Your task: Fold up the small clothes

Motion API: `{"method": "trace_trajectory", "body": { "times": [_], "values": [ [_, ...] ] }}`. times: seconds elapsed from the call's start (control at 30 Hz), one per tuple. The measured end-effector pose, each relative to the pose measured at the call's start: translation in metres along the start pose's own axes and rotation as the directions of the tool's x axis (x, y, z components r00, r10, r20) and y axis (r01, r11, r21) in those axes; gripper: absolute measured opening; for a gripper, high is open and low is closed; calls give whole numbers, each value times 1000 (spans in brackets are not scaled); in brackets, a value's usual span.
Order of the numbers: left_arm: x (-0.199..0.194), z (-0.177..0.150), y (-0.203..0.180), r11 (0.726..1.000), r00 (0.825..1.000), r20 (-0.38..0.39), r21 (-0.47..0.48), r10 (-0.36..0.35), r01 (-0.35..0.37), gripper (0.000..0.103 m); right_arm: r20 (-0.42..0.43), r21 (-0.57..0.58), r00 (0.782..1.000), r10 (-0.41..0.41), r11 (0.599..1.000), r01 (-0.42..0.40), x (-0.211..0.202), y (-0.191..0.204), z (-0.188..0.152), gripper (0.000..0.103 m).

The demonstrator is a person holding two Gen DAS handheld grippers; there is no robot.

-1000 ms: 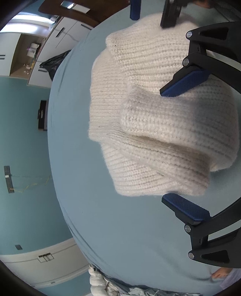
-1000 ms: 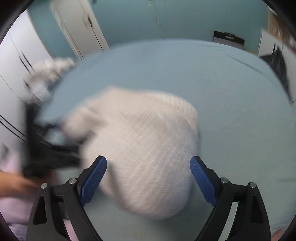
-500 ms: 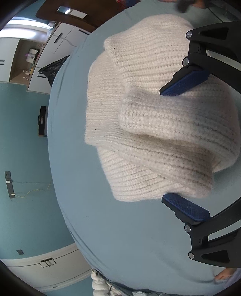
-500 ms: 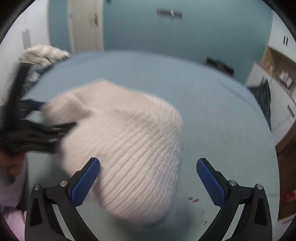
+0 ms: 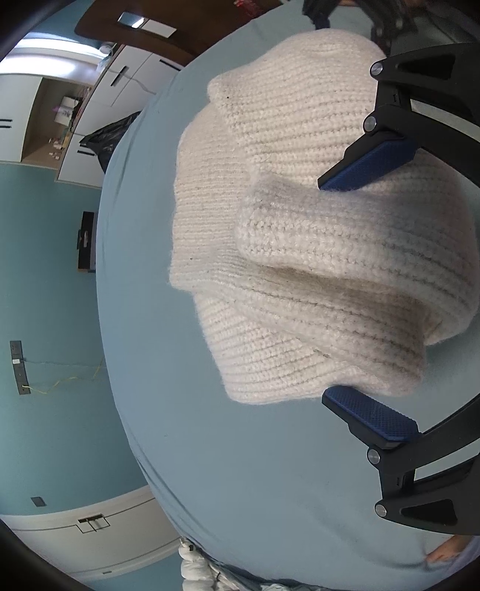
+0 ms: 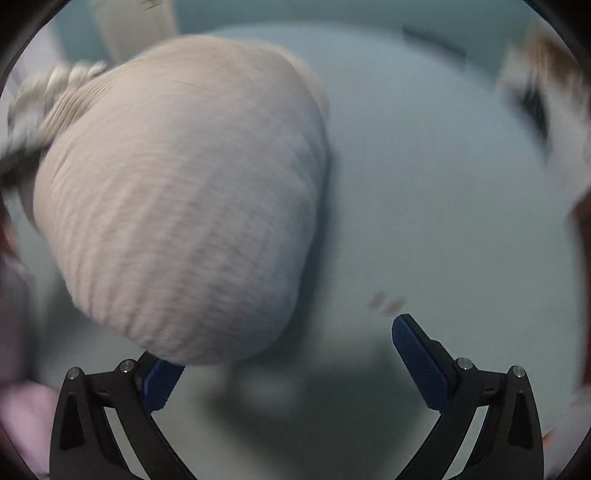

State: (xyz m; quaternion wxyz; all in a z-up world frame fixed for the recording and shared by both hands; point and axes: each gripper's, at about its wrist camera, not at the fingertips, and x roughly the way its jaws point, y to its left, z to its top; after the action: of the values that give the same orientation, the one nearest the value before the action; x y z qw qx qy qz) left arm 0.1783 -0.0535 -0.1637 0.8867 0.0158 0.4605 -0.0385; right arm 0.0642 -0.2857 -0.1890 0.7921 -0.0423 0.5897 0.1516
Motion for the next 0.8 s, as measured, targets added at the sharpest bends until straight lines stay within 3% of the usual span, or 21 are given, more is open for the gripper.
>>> {"method": "trace_trajectory", "body": {
  "times": [0.07, 0.17, 0.23, 0.3, 0.37, 0.47, 0.53, 0.6, 0.7, 0.8],
  "values": [
    [1, 0, 3, 1000, 1000, -1, -6, -12, 12, 103, -1, -17, 998, 66, 998, -66, -17, -4, -5, 98],
    [1, 1, 4, 1000, 1000, 2, -6, -10, 10, 103, 102, -102, 981, 167, 982, -157, -68, -5, -1, 98],
    [1, 1, 4, 1000, 1000, 4, -3, -5, 5, 103, 202, -34, 946, 252, 967, -251, -104, -19, 13, 98],
    [0, 0, 4, 1000, 1000, 2, -7, 0, 0, 103, 255, 78, 937, 240, 961, -267, -117, -35, 33, 98],
    [-1, 0, 3, 1000, 1000, -1, -10, 1, -1, 103, 234, 188, 958, 167, 959, -213, -110, -48, 57, 98],
    [-2, 0, 3, 1000, 1000, -3, -12, 3, -3, 103, 176, 286, 973, 150, 938, -196, -80, -60, 94, 98],
    [-1, 0, 5, 1000, 1000, -2, -23, 4, -4, 103, 101, 298, 983, 156, 937, -180, -53, -51, 98, 98],
    [0, 1, 8, 999, 1000, -9, -49, -3, 2, 103, 73, 331, 973, 221, 915, -233, -26, -52, 99, 101],
    [0, -2, 8, 998, 1000, -4, -59, -15, 15, 103, 114, 414, 948, 298, 853, -318, -12, -64, 90, 101],
    [0, -4, 9, 998, 1000, -10, -58, -30, 29, 103, 95, 445, 931, 351, 822, -355, -23, -75, 85, 101]
  ]
}}
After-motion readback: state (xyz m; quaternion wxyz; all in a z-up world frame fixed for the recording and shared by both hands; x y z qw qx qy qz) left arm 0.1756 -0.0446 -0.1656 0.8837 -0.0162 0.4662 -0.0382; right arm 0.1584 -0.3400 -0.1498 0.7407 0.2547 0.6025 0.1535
